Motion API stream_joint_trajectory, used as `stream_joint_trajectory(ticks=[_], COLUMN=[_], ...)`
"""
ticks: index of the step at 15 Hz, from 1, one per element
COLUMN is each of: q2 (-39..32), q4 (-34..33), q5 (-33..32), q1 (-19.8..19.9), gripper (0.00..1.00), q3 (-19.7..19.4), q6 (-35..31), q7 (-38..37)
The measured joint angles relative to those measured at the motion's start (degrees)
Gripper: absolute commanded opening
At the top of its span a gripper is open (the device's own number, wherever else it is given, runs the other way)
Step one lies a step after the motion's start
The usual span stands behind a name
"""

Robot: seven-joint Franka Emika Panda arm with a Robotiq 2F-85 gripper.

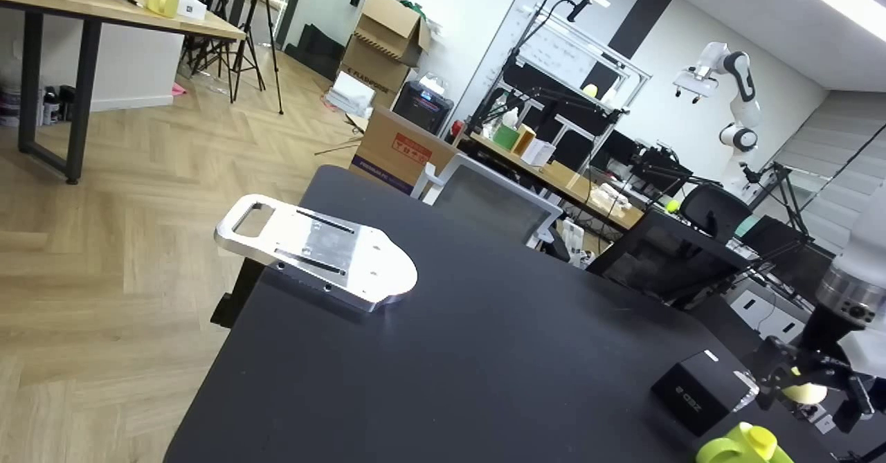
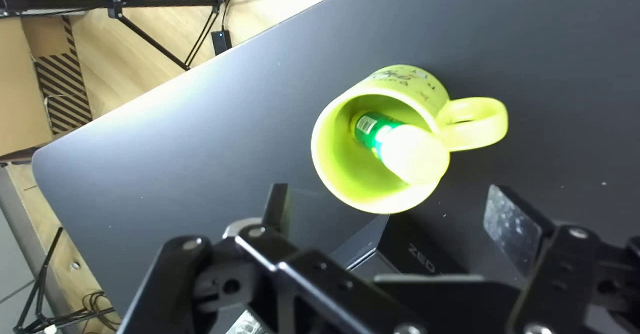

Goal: Remove the glue stick from the yellow mug and put it on top of the black box

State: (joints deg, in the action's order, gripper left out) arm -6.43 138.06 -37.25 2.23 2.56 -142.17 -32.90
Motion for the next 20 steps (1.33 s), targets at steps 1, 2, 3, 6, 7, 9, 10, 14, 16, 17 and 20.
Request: stream_joint_trajectory(ticks=[1, 2, 3, 6, 7, 9, 10, 14, 16, 17, 20], q2=[-0.64, -1.21, -1.70, -2.85, -3.13, -3.74, -4.04, -5.20, -5.73, -5.86, -6.12], q4=[0.00, 0.00, -0.01, -0.01, -0.01, -0.02, -0.02, -0.22, -0.37, -0.47, -0.73], q5=[0.00, 0.00, 0.00, -0.80, -1.40, -2.74, -3.53, -6.87, -8.49, -9.17, -10.52], q1=[-1.07, -1.96, -2.75, -4.47, -4.82, -5.15, -5.21, -5.34, -5.35, -5.36, -5.37], gripper=[1.00, 1.00, 1.00, 1.00, 1.00, 1.00, 1.00, 1.00, 1.00, 1.00, 1.00], q3=[-0.34, -0.69, -1.05, -2.35, -2.84, -3.74, -4.16, -5.50, -5.95, -6.06, -6.09], q6=[0.23, 0.32, 0.39, 0.81, 1.00, 1.06, 1.05, 1.04, 1.03, 1.03, 0.98], q7=[-0.93, -1.68, -2.30, -3.91, -4.46, -5.34, -5.82, -7.91, -8.86, -9.21, -9.80])
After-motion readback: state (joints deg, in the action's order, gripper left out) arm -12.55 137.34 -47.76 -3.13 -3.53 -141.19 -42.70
